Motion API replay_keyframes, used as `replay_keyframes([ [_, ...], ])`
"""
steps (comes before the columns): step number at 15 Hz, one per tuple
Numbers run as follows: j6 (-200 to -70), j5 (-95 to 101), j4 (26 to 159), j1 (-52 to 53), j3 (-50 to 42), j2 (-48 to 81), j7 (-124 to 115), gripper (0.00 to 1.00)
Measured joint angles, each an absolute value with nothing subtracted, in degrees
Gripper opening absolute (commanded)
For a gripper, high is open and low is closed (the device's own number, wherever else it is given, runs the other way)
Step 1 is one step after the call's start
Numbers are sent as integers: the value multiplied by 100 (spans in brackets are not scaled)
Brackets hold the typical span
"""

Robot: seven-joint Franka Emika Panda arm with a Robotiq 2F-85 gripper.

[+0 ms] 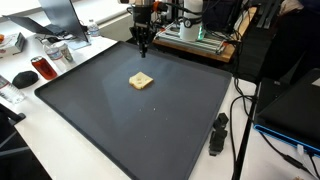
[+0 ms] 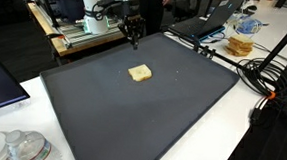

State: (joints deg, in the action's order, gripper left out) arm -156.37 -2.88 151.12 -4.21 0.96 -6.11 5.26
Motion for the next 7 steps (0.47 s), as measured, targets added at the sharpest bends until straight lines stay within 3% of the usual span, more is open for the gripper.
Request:
replay_keyframes([
  [7, -13844, -101, 14455, -80, 157, -1125, 410, 5],
])
